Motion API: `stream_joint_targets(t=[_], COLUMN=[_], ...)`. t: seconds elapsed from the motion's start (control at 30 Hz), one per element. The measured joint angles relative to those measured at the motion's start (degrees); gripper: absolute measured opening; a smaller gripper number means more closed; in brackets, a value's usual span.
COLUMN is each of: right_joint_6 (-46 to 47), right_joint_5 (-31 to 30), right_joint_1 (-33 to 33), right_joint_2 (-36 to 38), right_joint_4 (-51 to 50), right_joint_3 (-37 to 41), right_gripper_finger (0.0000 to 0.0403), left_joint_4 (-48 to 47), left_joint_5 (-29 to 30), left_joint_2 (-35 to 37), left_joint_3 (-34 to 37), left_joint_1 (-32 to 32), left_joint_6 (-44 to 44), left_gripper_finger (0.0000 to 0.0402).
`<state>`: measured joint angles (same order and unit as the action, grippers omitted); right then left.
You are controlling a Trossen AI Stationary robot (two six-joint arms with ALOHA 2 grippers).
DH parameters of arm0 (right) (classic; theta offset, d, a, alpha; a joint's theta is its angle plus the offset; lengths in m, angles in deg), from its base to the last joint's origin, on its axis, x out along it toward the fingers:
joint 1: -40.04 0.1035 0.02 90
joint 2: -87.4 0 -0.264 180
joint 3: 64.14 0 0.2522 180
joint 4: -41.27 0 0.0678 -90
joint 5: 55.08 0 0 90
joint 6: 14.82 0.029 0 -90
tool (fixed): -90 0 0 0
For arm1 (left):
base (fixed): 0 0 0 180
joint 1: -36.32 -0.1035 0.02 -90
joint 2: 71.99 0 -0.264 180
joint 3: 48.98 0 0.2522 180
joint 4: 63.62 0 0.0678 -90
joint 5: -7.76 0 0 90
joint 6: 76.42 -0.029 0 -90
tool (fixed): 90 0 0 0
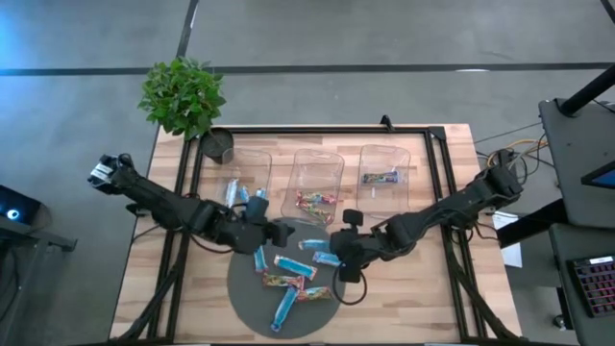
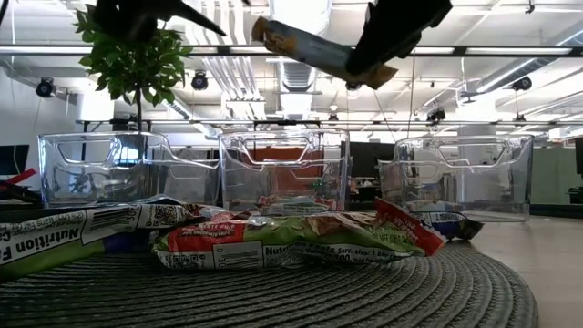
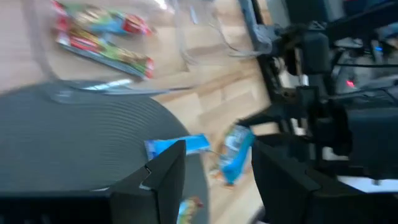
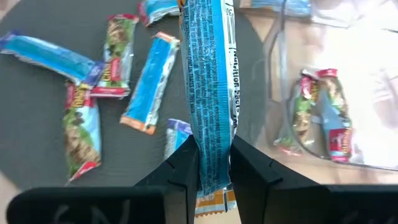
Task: Pick and place Granola Bars by type
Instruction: Put the yellow granola bar into the left transparent bin
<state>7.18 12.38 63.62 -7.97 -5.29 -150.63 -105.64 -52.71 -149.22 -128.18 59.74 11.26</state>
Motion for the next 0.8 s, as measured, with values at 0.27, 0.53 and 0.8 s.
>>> stream_joint_targets(t=[0.27,0.53,0.8], right_joint_6=[0.74,0.9,0.59], right_joint_5=[-3.69,-4.73,-5.04], right_joint_1=[-0.22,-0.2,-0.24], right_joint_2=[0.04,0.04,0.04], right_joint_4=[0.46,1.45,2.24], right_joint_3=[-0.03,-0.9,-0.9], right_gripper_finger=[0.0068,0.0068,0.0068], left_joint_4=[12.07,12.31,22.19], left_joint_5=[-5.63,-6.84,-7.02], left_joint_2=[0.0,-0.2,-0.24], left_joint_3=[3.94,6.08,8.9], left_joint_1=[-3.04,-3.52,-4.14], left_joint_6=[-1.05,1.12,0.72], left_gripper_finger=[0.0165,0.0165,0.0165])
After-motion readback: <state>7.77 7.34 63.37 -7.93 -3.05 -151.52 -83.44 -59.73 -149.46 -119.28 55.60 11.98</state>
